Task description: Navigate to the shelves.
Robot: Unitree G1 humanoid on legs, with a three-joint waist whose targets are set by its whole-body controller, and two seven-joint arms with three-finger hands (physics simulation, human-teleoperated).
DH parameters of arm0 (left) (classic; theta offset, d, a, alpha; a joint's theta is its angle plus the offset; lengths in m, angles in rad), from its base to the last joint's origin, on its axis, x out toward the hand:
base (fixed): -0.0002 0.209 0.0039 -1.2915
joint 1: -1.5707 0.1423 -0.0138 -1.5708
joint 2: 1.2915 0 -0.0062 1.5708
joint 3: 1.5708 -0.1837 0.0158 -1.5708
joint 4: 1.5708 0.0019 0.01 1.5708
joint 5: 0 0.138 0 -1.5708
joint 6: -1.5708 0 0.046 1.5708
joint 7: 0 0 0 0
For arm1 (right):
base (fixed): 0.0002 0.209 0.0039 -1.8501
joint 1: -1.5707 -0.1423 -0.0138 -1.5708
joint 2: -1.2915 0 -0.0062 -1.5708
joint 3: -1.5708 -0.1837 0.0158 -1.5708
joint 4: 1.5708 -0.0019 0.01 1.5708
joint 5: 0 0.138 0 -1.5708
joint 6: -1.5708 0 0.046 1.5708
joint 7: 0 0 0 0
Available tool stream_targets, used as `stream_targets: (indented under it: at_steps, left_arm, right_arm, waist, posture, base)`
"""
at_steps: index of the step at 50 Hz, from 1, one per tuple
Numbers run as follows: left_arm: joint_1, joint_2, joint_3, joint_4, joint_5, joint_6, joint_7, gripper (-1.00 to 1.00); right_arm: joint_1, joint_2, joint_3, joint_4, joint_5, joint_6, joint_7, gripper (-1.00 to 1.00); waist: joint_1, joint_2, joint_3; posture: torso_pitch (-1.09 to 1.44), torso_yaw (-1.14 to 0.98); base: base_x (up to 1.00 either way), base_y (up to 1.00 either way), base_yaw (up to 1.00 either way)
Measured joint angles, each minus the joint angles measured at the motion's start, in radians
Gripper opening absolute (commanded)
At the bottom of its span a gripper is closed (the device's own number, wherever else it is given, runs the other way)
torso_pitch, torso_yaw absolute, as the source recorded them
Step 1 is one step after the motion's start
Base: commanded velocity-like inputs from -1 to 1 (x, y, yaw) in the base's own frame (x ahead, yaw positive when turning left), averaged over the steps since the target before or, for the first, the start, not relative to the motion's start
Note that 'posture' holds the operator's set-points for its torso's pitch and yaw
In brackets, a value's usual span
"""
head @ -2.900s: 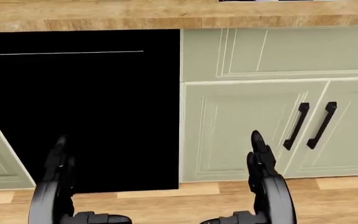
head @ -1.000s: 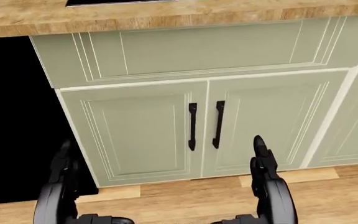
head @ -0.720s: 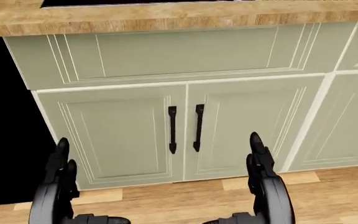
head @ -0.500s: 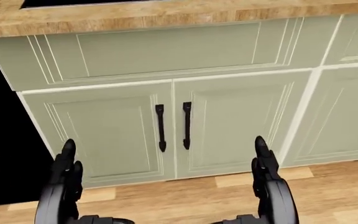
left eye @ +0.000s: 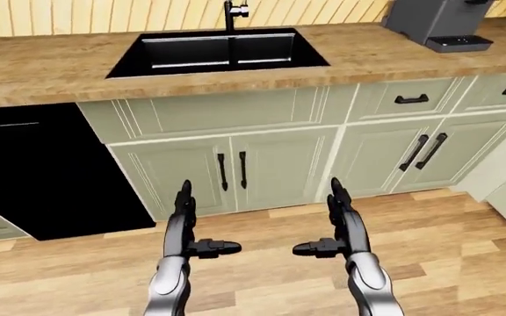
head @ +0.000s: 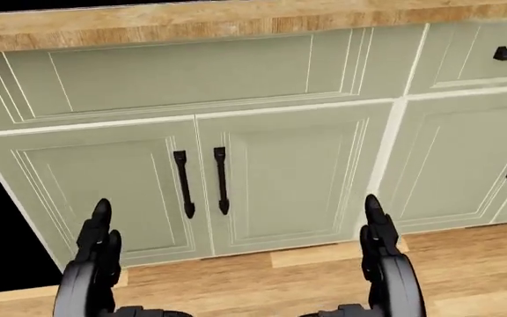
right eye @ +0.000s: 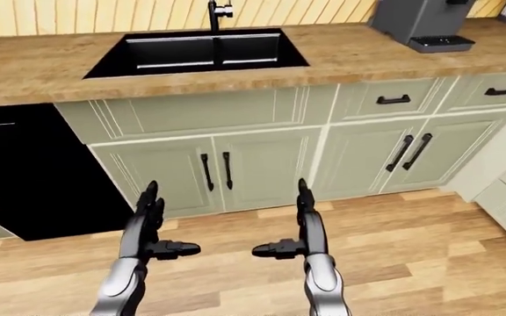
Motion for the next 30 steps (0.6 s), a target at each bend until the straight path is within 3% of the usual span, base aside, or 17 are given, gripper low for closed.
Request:
stream_targets:
  at_steps: [5, 7, 9, 11, 13, 18, 20, 24, 30]
  left_arm:
    - [-0.006, 0.005, 0.015, -0.003, 0.000, -0.011, 0.005, 1.00]
    - [-0.007, 0.005, 0.013, -0.005, 0.000, -0.014, 0.005, 1.00]
    - [-0.004, 0.011, 0.019, -0.001, 0.000, -0.010, 0.005, 1.00]
    - [0.007, 0.012, 0.026, -0.002, 0.001, -0.002, 0.008, 1.00]
    - [0.004, 0.013, 0.028, 0.004, 0.002, -0.002, 0.009, 1.00]
    - [-0.007, 0.014, 0.026, 0.010, 0.002, -0.018, 0.008, 1.00]
    - [-0.009, 0.014, 0.025, 0.009, 0.002, -0.021, 0.007, 1.00]
    - [-0.004, -0.003, -0.007, 0.016, 0.002, -0.014, -0.002, 1.00]
    - [-0.005, 0.004, 0.010, 0.000, 0.003, -0.012, 0.000, 1.00]
  right_arm:
    - [-0.001, 0.004, 0.015, -0.013, 0.000, 0.002, 0.005, 1.00]
    - [-0.006, 0.003, 0.014, -0.016, 0.000, -0.001, 0.007, 1.00]
    - [-0.007, 0.011, 0.021, -0.007, 0.000, -0.003, 0.008, 1.00]
    - [-0.001, 0.013, 0.031, 0.002, 0.000, 0.002, 0.012, 1.00]
    - [0.002, 0.013, 0.031, 0.000, -0.001, 0.008, 0.014, 1.00]
    - [-0.008, 0.011, 0.024, -0.017, 0.000, -0.003, 0.012, 1.00]
    - [-0.009, 0.011, 0.025, -0.019, 0.000, -0.009, 0.012, 1.00]
    - [0.001, -0.002, -0.003, 0.001, -0.001, -0.004, 0.004, 1.00]
    - [-0.003, 0.003, 0.010, -0.006, -0.001, -0.001, 0.005, 1.00]
  waist:
    - [0.008, 0.052, 0.007]
    - [0.008, 0.083, 0.002]
    - [0.021, 0.069, 0.003]
    - [0.022, 0.073, -0.004]
    - [0.020, 0.064, -0.011]
    - [0.020, -0.007, -0.006]
    - [0.014, -0.056, -0.016]
    - [-0.011, -0.045, -0.012]
    - [0.005, 0.026, 0.006]
  posture:
    - [0.00, 0.00]
    - [0.00, 0.00]
    - [0.00, 0.00]
    - [0.00, 0.00]
    - [0.00, 0.00]
    - [0.00, 0.00]
    - [0.00, 0.00]
    - [0.00, 0.00]
    - [0.00, 0.00]
  base:
    - [0.00, -0.27, 0.00]
    - [0.00, -0.28, 0.00]
    - [0.00, -0.28, 0.00]
    - [0.00, -0.27, 0.00]
    - [0.00, -0.27, 0.00]
    - [0.00, -0.28, 0.00]
    - [0.00, -0.28, 0.00]
    - [0.00, -0.27, 0.00]
    - [0.00, -0.27, 0.00]
